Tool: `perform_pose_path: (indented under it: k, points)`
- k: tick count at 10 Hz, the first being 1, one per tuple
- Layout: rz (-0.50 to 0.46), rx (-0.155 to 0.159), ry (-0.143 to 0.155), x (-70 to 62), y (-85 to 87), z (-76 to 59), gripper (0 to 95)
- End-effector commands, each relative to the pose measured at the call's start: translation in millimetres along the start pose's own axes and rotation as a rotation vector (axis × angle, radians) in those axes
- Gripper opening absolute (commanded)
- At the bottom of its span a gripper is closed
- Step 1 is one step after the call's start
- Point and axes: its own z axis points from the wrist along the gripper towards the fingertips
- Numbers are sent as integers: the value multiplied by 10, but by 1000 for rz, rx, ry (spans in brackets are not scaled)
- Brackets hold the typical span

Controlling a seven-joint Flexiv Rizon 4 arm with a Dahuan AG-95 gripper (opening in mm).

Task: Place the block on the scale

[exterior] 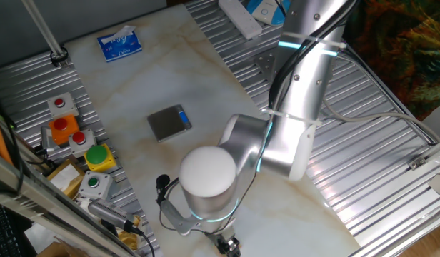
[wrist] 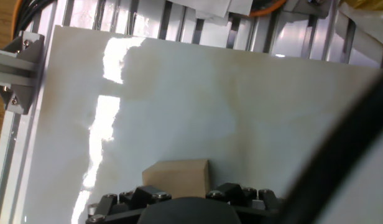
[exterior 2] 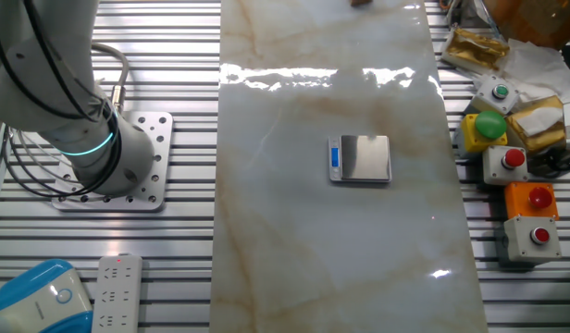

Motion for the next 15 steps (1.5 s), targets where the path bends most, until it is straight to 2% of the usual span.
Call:
perform_pose_path:
  k: [1, 3, 7, 9, 10, 11, 12, 13, 15]
  points:
    - [-3, -11, -5, 58, 65, 54, 760]
    - [11, -27, -17, 67, 94, 95, 760]
    - [14, 1, -19, -61, 172, 256, 760]
    - [8, 6, -16, -75, 179, 270, 760]
    - [3, 21, -13, -75, 179, 270, 760]
    - [3, 24, -12, -75, 179, 270, 570]
    - [0, 29, -10, -75, 179, 270, 190]
    - [-3, 33, -10, -75, 180, 271, 0]
    - [-8, 36, -10, -75, 180, 271, 0]
